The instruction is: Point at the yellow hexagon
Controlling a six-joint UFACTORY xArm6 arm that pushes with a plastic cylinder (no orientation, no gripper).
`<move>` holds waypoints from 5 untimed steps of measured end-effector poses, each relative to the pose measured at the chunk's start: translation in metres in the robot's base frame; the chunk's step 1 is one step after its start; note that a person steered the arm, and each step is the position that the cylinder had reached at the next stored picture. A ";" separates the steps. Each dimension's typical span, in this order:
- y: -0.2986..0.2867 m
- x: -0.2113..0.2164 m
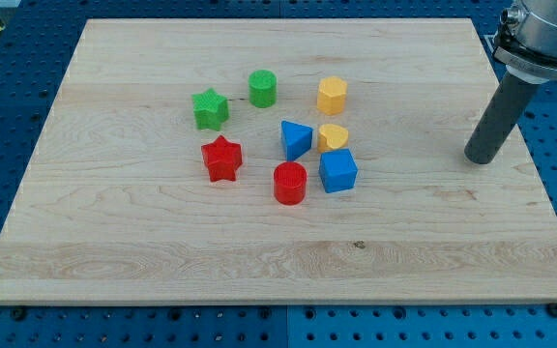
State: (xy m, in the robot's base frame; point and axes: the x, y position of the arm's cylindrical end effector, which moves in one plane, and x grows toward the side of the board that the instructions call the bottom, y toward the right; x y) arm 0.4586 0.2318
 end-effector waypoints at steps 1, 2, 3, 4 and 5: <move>0.000 -0.023; -0.010 -0.081; -0.074 -0.130; -0.181 -0.151; -0.299 -0.158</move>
State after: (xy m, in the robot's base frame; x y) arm 0.3010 -0.0669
